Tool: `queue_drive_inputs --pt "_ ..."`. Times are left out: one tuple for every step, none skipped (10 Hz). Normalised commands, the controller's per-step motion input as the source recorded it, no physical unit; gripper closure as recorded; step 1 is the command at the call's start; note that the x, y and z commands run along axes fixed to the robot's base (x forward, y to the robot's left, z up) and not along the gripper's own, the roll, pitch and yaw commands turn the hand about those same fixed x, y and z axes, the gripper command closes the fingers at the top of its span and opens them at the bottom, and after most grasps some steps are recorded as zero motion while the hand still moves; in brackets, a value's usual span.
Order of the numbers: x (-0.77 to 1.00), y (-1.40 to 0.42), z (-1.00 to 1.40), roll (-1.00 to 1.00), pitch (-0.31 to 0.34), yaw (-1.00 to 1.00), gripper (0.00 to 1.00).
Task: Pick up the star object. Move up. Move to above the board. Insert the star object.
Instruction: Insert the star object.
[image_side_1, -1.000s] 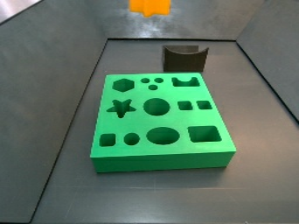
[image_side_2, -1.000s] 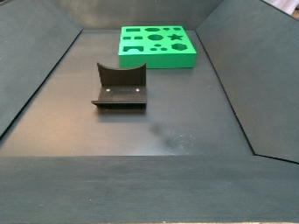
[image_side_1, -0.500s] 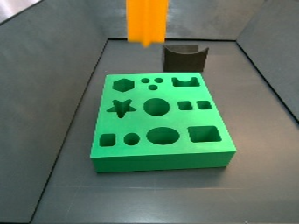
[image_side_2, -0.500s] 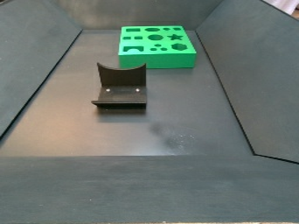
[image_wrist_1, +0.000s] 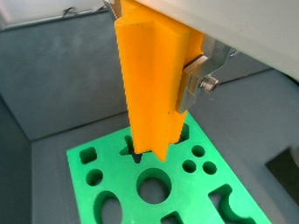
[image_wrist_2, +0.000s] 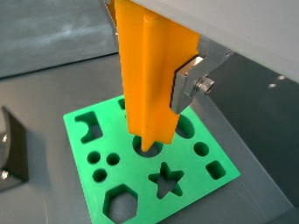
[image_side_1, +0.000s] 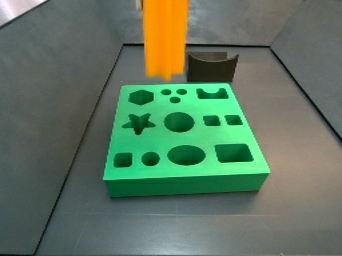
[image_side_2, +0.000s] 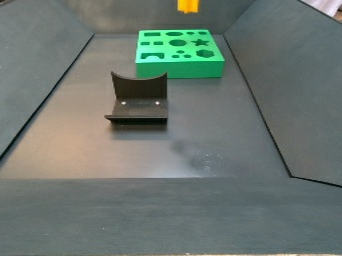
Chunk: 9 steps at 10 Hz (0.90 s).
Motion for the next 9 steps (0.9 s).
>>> queue_drive_inputs --pt "-0.08 0.0 -0.47 0.17 -0.067 0.55 1.0" --pt "0.0 -0.05 -0.26 0.16 -0.003 0.45 1.0" --pt "0.0 0.0 -0.11 0.0 0.0 0.0 1.0" --pt "-0.11 -0.01 -0.23 0.03 -0.04 0.0 1.0" --pt "-0.14 -0.06 -0.29 0.04 -0.033 0.0 1.0" --pt "-0.19 -0.16 -0.37 0.01 -0.063 0.0 1.0" --pt "-0.2 -0.22 -0.45 0.0 -0.1 -0.04 1.0" --pt "-0.21 -0.26 -0.49 0.0 -0.126 -0.02 1.0" --pt "-0.18 -0.24 -0.47 -0.03 -0.149 0.0 1.0"
